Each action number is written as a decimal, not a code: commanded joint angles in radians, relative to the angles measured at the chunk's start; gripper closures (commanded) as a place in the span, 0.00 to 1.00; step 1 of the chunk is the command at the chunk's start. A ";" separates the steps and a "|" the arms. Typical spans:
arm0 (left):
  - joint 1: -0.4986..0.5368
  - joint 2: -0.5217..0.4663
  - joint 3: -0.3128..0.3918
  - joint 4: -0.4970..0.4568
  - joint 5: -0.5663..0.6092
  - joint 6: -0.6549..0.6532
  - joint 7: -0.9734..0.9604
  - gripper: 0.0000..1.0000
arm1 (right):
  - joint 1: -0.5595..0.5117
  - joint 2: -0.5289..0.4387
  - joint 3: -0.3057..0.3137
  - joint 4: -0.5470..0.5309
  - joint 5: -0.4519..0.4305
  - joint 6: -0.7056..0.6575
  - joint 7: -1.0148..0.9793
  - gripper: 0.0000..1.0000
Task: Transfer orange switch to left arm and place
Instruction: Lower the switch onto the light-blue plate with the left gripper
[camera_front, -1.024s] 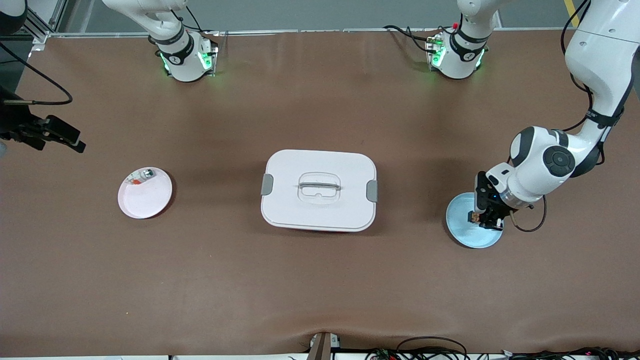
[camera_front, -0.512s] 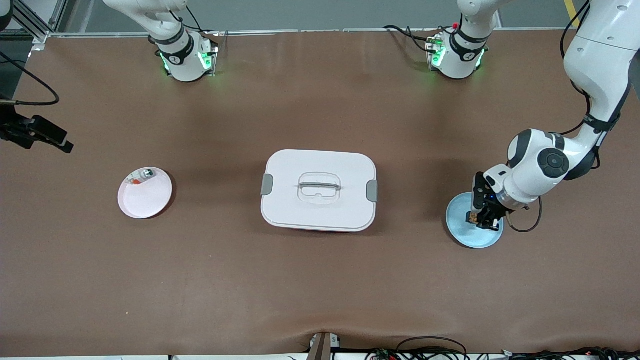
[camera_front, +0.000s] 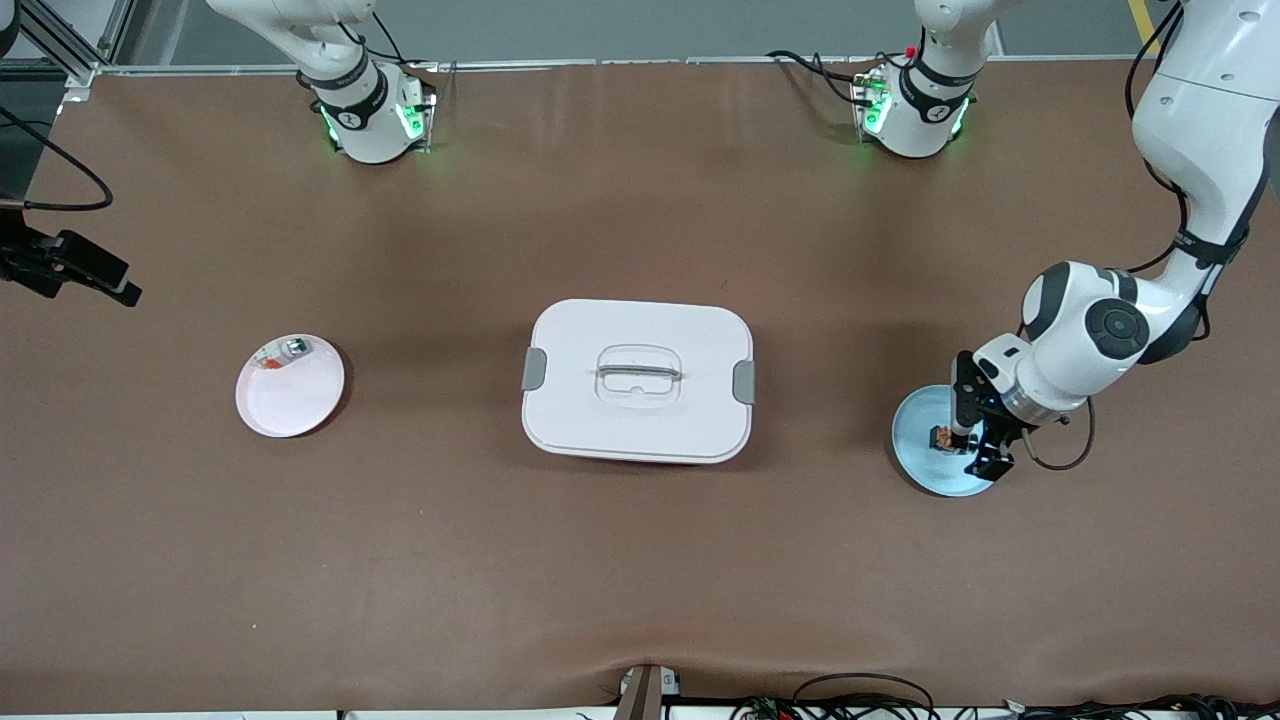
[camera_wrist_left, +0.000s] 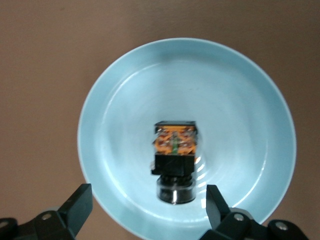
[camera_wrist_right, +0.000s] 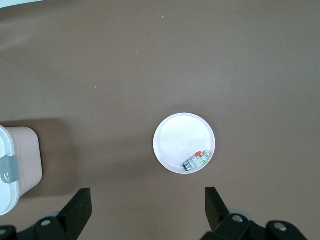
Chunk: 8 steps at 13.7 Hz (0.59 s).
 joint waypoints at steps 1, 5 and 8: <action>0.034 -0.055 -0.020 -0.005 0.009 -0.027 -0.139 0.00 | 0.011 0.007 0.012 0.009 -0.011 -0.007 0.000 0.00; 0.037 -0.125 -0.111 0.052 -0.004 -0.223 -0.351 0.00 | 0.026 0.018 0.012 -0.002 -0.011 -0.007 0.006 0.00; 0.037 -0.190 -0.174 0.104 -0.005 -0.398 -0.557 0.00 | 0.029 0.005 0.012 -0.005 -0.011 -0.007 0.006 0.00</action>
